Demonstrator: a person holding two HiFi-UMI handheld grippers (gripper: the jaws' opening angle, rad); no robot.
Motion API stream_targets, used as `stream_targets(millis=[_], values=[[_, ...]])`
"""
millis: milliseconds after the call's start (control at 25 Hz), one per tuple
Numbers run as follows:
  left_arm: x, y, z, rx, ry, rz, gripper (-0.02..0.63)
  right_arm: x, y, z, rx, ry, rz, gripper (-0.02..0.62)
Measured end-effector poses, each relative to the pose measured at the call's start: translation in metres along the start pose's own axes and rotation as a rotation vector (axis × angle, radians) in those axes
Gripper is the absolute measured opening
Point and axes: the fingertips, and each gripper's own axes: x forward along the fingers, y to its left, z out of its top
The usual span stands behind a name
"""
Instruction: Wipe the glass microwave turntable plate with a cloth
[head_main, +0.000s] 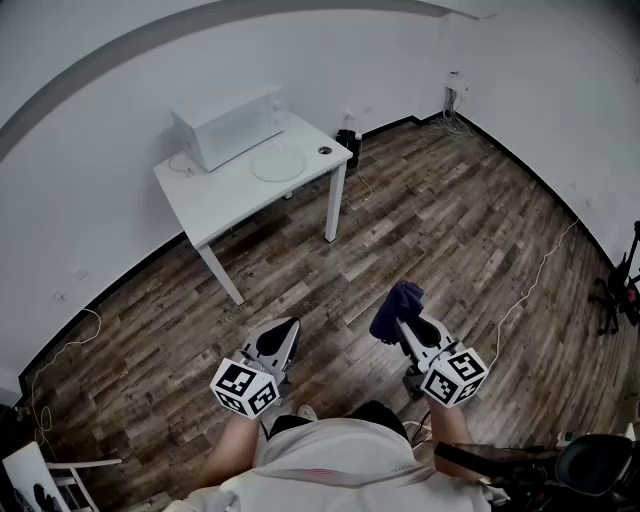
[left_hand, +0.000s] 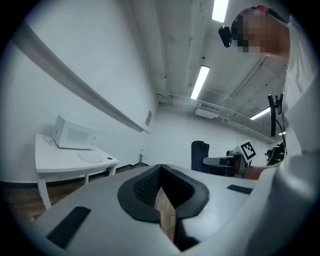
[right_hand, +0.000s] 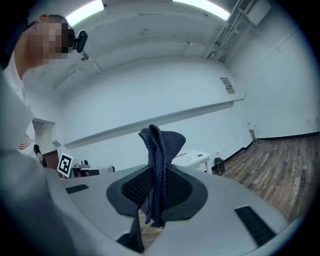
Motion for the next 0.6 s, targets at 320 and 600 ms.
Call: stream_targets(millis=[320, 600], values=[[-0.009, 0.033, 0.000, -0.022, 0.011, 0.003, 0.010, 0.027, 0.016, -0.007, 0.003, 0.026, 0.002, 0.063], [-0.002, 0.060, 0.003, -0.029, 0.021, 0.029, 0.010, 0.067, 0.007, -0.002, 0.022, 0.017, 0.038, 0.063]])
